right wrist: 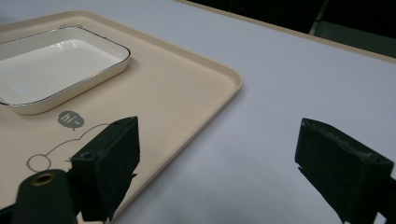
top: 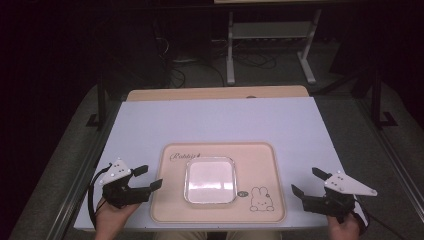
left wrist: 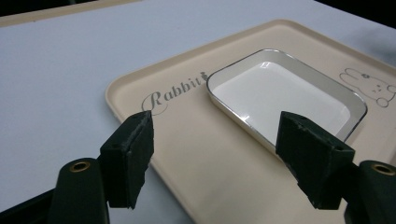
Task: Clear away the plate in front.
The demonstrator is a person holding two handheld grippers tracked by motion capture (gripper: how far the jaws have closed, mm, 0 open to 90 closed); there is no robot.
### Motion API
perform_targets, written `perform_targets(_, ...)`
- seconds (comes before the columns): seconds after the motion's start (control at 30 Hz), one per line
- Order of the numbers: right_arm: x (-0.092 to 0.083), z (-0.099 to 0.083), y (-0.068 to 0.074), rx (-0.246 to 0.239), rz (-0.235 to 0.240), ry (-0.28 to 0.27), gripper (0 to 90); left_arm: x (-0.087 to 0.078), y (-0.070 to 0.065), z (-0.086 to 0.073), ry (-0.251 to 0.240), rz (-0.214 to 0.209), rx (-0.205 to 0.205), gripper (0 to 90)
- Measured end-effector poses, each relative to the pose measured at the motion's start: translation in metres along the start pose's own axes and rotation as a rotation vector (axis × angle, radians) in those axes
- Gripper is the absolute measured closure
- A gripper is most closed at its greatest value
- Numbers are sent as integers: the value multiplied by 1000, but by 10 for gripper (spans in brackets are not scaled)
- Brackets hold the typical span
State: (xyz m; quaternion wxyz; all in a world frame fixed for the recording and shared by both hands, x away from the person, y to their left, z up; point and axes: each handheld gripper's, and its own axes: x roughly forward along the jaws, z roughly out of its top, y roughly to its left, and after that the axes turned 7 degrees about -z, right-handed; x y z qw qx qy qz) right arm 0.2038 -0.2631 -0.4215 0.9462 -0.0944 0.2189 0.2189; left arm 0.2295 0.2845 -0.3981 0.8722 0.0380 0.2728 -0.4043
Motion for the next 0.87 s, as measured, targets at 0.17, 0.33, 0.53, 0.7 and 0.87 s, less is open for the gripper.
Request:
perform_targets(0.17,-1,0,0,5,-8,1,131,-1,7,-8,16,9,-2,262)
perform_targets(0.33,-2,0,1,5,-4,-2,131,-3,16,-15,17,22,-16,261)
perform_targets(0.53,-2,0,1,2,-1,-7,131,-3,25,-20,16,7,-62,296)
perform_targets(0.7,-3,0,2,-4,5,-11,131,-2,25,-21,10,5,-61,291)
perform_targets(0.87,-2,0,2,-11,9,-10,131,0,23,-20,29,-40,-49,387)
